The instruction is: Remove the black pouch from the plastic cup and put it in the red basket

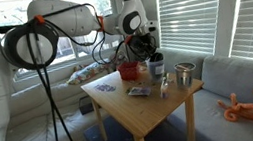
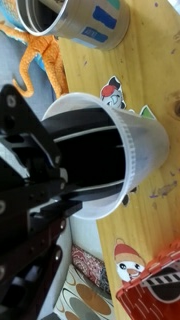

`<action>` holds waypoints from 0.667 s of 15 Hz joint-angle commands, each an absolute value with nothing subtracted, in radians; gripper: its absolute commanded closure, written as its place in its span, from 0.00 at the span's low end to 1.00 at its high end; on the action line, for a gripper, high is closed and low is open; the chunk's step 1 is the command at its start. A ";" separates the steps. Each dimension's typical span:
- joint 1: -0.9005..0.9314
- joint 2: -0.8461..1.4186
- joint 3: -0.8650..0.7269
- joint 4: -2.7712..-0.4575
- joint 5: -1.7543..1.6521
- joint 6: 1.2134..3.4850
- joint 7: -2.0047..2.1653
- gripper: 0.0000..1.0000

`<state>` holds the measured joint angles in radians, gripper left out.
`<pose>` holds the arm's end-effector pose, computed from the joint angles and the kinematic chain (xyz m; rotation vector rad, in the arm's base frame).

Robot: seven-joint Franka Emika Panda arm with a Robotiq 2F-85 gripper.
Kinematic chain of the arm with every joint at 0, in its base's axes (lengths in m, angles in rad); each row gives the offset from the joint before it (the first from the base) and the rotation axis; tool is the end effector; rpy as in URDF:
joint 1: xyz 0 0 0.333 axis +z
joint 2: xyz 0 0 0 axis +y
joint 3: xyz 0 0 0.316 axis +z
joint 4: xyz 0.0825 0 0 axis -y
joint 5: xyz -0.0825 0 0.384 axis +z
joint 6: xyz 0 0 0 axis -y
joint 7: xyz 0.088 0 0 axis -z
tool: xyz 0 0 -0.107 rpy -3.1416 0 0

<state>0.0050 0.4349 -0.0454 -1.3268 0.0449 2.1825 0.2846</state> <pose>0.7243 -0.0208 0.5315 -2.9595 0.4998 -0.6325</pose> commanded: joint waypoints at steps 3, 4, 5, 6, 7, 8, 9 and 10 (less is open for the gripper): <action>-0.004 0.394 -0.039 -1.296 0.071 2.187 0.278 0.99; -0.003 0.384 -0.042 -1.298 0.064 2.202 0.284 0.99; -0.005 0.378 -0.043 -1.293 0.066 2.211 0.285 0.99; -0.007 0.373 -0.043 -1.288 0.068 2.213 0.286 0.99; -0.009 0.365 -0.043 -1.290 0.069 2.211 0.288 0.99; -0.011 0.356 -0.041 -1.293 0.073 2.209 0.286 0.99; -0.013 0.349 -0.041 -1.295 0.076 2.208 0.288 0.99; -0.018 0.340 -0.037 -1.297 0.088 2.206 0.283 0.99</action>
<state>-0.0069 0.3679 -0.0453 -1.2874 0.0519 2.2046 0.2845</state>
